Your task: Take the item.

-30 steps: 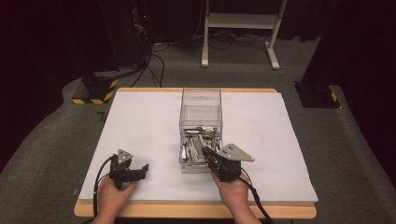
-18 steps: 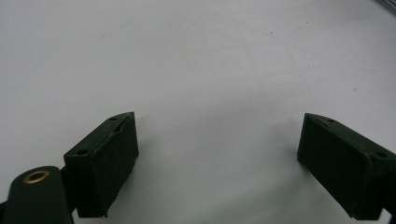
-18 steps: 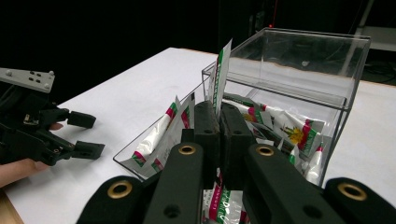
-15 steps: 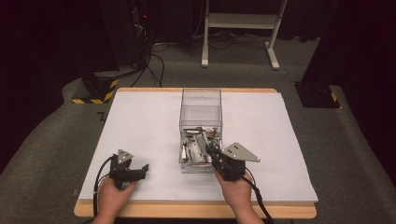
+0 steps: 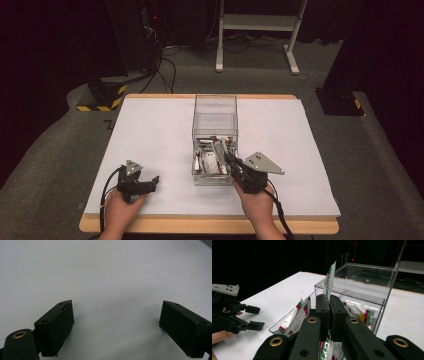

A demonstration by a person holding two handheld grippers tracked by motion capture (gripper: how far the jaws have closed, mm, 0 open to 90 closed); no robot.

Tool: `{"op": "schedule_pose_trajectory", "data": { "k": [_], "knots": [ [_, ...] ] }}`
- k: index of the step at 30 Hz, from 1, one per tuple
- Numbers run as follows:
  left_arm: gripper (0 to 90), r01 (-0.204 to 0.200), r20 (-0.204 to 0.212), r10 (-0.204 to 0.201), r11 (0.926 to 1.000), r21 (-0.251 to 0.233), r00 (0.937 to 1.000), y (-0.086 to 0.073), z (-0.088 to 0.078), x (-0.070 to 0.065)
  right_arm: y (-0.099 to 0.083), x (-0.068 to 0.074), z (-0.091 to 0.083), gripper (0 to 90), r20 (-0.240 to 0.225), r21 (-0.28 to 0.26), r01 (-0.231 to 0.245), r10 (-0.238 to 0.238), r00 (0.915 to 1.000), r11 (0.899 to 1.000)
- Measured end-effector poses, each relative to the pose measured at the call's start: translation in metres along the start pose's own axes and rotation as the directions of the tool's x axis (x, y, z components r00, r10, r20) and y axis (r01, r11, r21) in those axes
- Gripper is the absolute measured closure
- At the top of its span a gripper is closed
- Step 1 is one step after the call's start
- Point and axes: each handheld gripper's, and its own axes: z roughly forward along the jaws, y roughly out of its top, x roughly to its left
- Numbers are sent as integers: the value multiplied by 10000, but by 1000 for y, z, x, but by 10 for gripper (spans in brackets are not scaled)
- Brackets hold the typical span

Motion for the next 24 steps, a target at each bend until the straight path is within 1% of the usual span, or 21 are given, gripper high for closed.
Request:
{"op": "schedule_pose_trajectory", "data": {
  "k": [14, 16, 18, 24],
  "knots": [
    [124, -23, 2, 23, 10000, 14, 10000, 0, 0, 0, 4, -6, -8, 878, 147, -272, -52, 56, 9999, 9996],
    [124, 30, 4, -30, 10000, -6, 10000, 0, 0, 0, 5, -7, -9, 878, 189, -315, -56, 62, 9998, 9995],
    [124, -19, -2, 19, 10000, 8, 10000, 0, 0, 0, 5, -8, -9, 878, 212, -349, -51, 58, 9998, 9994],
    [124, -19, -1, 19, 10000, 11, 10000, 0, 0, 0, 7, -15, -14, 878, 405, -517, -175, 196, 9990, 9985]
  ]
}}
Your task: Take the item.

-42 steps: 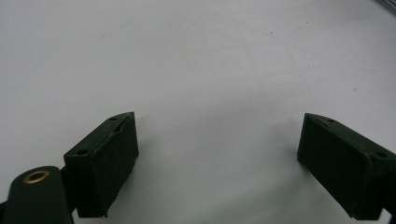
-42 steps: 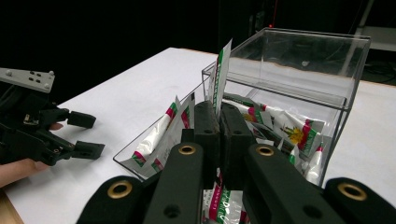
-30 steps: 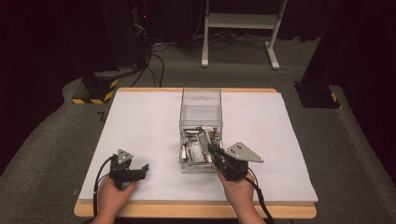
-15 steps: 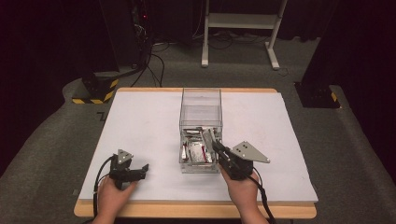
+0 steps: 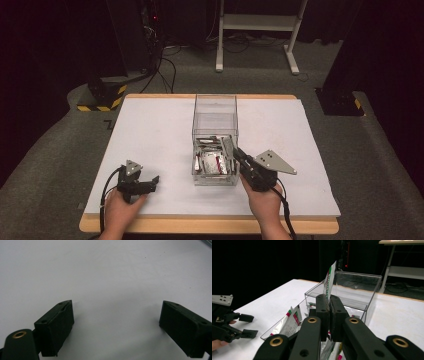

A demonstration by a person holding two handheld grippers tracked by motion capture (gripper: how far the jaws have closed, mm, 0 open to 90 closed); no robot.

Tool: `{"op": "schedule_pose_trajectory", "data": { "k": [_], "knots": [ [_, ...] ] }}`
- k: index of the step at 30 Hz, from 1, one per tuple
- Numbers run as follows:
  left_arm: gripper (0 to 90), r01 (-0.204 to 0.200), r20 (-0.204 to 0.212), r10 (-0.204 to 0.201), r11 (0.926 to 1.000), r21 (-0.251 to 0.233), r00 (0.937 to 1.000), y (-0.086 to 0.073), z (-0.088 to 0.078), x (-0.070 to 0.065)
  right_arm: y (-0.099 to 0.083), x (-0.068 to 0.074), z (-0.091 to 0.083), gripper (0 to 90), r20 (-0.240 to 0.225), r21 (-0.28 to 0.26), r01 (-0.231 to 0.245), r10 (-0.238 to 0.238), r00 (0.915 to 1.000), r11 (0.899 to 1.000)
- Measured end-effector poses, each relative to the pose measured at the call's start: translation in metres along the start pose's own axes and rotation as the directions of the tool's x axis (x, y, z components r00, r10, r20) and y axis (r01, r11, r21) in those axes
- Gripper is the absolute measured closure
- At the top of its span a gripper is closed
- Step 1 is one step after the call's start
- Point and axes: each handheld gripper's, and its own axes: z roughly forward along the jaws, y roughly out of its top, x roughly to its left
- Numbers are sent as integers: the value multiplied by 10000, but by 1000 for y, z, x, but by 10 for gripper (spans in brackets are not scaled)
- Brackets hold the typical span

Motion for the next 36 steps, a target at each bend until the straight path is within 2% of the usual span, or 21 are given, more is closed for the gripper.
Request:
{"op": "schedule_pose_trajectory", "data": {
  "k": [7, 23, 28, 31, 36],
  "knots": [
    [124, 2, 2, -2, 10000, 2, 10000, 0, 0, 0, 1, -6, -2, 878, 201, -60, -41, 43, 9998, 10000],
    [124, 35, -5, -35, 10000, -20, 10000, 0, 0, 0, 4, -33, -9, 879, 989, -324, -272, 303, 9946, 9991],
    [124, 199, -24, -199, 9996, -187, 9998, -1, 1, -2, 5, -46, -6, 879, 1318, -302, -351, 388, 9905, 9989],
    [124, 49, -16, -49, 10000, -55, 10000, 0, 0, -1, 4, -51, -3, 879, 1468, -235, -372, 402, 9884, 9990],
    [123, 173, -25, -173, 9997, -160, 9998, 0, 1, -1, 2, -59, 2, 879, 1693, -86, -399, 408, 9847, 9992]
  ]
}}
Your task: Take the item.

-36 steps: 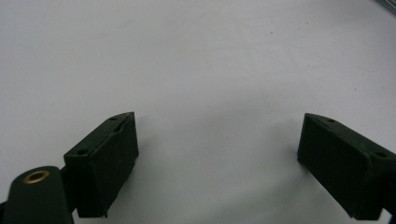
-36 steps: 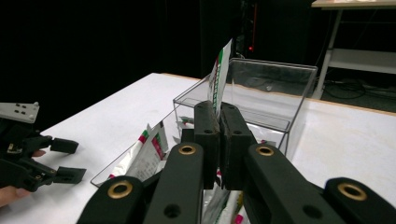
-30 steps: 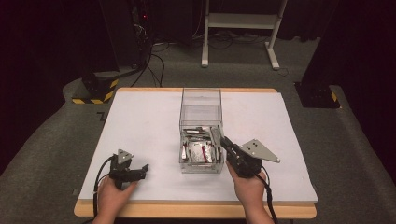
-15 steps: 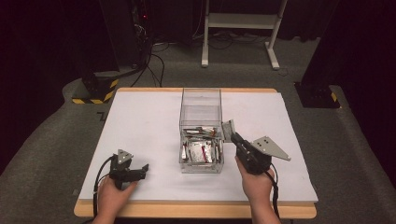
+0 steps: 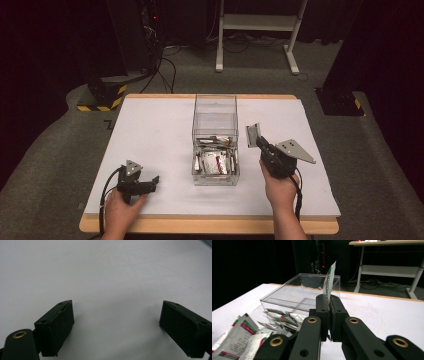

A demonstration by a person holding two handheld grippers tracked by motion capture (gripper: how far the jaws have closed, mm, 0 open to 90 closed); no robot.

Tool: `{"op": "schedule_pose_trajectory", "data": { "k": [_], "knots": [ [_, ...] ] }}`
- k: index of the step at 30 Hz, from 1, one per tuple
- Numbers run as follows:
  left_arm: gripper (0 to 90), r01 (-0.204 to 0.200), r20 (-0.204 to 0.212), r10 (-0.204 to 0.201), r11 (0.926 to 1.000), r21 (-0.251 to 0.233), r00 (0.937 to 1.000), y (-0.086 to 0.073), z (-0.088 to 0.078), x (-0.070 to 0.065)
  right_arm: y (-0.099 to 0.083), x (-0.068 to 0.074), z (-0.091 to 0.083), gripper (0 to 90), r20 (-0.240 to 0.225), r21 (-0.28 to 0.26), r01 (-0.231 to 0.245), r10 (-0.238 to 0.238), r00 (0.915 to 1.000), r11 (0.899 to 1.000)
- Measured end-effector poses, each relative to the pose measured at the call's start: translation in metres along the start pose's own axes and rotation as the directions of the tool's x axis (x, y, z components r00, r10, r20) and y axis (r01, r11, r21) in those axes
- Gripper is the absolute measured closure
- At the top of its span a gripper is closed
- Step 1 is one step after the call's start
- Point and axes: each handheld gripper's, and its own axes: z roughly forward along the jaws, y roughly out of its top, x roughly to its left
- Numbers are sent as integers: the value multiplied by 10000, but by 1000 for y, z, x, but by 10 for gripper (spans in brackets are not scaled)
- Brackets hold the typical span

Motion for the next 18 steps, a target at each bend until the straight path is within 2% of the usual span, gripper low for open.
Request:
{"op": "schedule_pose_trajectory", "data": {
  "k": [18],
  "knots": [
    [123, 3, 3, -3, 10000, 3, 10000, 0, 0, 0, -12, -16, 31, 879, 469, 695, -18, -15, 9989, 9976]
  ]
}}
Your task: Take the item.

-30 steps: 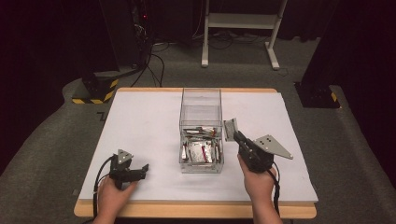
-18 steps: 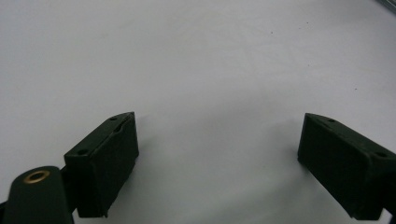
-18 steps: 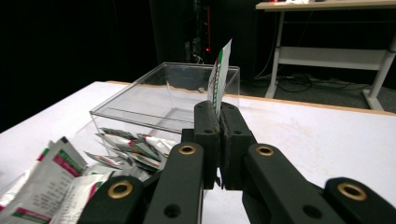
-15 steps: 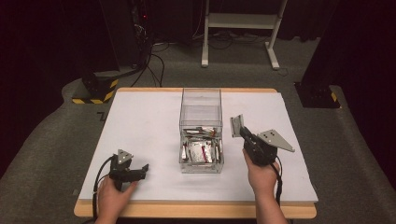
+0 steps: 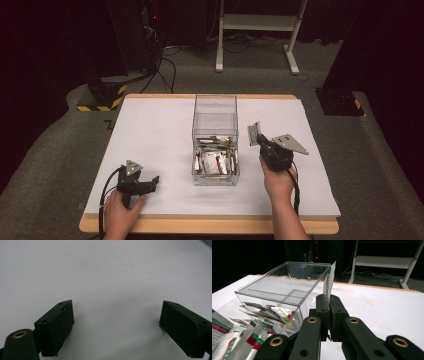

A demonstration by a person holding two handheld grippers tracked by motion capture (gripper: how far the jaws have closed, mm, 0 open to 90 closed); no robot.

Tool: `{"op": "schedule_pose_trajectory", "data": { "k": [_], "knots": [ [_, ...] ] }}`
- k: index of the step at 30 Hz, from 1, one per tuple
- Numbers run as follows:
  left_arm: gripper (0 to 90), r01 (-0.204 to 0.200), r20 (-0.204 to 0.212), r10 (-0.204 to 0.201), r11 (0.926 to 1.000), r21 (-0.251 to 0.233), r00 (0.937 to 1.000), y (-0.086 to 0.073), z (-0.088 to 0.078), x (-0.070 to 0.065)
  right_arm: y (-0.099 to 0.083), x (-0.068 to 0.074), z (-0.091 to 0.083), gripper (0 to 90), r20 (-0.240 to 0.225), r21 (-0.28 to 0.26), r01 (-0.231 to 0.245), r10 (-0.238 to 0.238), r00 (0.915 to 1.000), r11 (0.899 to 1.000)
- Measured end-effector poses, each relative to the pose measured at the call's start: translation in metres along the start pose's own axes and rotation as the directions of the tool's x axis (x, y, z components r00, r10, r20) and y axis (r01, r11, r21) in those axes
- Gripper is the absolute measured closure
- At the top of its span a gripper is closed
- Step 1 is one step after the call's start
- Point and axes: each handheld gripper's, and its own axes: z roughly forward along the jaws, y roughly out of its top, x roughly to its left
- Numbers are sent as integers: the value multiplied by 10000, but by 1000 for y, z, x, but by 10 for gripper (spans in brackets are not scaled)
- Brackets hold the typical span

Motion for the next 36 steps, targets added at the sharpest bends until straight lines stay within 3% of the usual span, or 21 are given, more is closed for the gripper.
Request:
{"op": "schedule_pose_trajectory", "data": {
  "k": [15, 27, 36],
  "knots": [
    [123, 2, 4, -2, 10000, 5, 10000, 0, 0, 0, -11, -10, 22, 879, 150, 675, -191, 181, 9997, 9975],
    [123, -28, 9, 28, 10000, 42, 10000, 0, 0, 0, -25, -15, 35, 878, 166, 1471, -539, 520, 9985, 9877],
    [123, -14, 6, 14, 10000, 36, 10000, 0, 0, 0, -33, -17, 43, 878, 232, 1833, -517, 483, 9986, 9817]
  ]
}}
